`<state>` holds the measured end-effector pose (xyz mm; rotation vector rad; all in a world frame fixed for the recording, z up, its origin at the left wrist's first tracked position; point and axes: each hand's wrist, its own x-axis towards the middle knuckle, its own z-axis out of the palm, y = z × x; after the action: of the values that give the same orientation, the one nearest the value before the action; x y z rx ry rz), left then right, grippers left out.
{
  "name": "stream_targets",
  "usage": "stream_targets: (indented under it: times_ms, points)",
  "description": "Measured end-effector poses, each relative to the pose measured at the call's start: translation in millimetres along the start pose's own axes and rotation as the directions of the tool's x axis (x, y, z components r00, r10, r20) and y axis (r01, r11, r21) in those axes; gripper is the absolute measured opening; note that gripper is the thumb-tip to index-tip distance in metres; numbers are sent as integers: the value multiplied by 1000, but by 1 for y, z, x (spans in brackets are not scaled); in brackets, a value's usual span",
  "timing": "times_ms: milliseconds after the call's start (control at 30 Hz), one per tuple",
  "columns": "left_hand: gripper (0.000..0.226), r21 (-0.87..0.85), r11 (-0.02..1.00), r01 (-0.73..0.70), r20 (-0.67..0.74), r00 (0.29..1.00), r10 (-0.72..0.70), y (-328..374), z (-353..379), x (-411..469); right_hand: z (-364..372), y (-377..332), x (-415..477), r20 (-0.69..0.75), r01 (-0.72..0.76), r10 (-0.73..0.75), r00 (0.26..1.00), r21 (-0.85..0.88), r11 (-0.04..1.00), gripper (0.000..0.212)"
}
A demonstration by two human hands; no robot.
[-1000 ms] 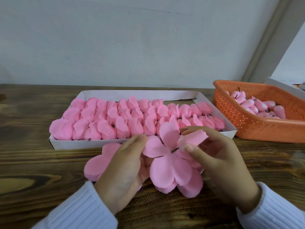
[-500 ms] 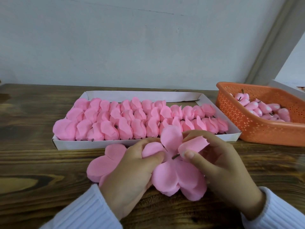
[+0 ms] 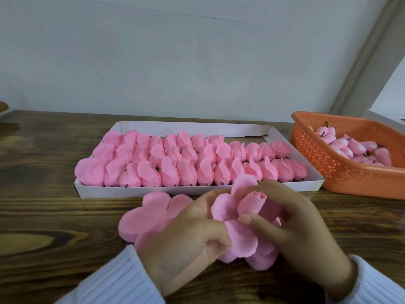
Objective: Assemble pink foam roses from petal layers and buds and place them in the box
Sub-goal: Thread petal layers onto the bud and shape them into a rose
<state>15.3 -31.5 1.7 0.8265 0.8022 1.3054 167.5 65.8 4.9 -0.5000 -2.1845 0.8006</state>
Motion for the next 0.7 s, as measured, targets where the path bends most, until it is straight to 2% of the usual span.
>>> stream_targets:
  times_ms: [67,167,233,333,400,533,600,700]
  points:
    - [52,3,999,-37,-31,999,37,-2,0,1,-1,0,0,-34,-23,24,999,25,999,22]
    - [25,47,995,-90,-103,990,94,-7,3,2,-1,1,0,-59,-31,33,998,35,999,23]
    - [25,89,992,-87,-186,977,102,-8,5,1,-1,1,0,-60,-38,41,997,48,998,24]
    - [24,427,903,-42,-350,914,208,-11,6,0,0,1,0,-43,-24,26,999,54,998,26]
    - [26,524,851,26,-421,877,232,-12,4,2,0,1,0,-17,-6,6,1000,48,999,26]
    - [20,357,932,66,-528,837,143,-13,6,3,-1,0,-1,25,23,-24,999,40,999,25]
    - [27,347,936,60,-558,816,154,-14,4,4,-2,-1,-1,36,39,-40,999,36,999,25]
    - [26,347,937,37,-497,855,150,-12,4,3,-2,-2,-2,40,53,-55,998,33,998,25]
